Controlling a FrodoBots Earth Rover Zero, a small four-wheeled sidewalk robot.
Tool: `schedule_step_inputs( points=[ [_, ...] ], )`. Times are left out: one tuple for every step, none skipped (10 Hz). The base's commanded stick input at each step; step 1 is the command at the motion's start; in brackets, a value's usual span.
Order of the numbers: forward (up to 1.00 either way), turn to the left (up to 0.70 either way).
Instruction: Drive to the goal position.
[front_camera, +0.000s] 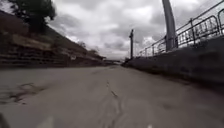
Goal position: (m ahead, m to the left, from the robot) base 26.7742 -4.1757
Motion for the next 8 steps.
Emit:
schedule_step_inputs(
  points=[
    [1.0,-0.22],
    [1.0,-0.07],
    [1.0,0.0],
    [1.0,0.0],
    [1.0,0.0],
    [1.0,0.0],
    [1.0,0.0],
    [1.0,0.0]
  ],
)
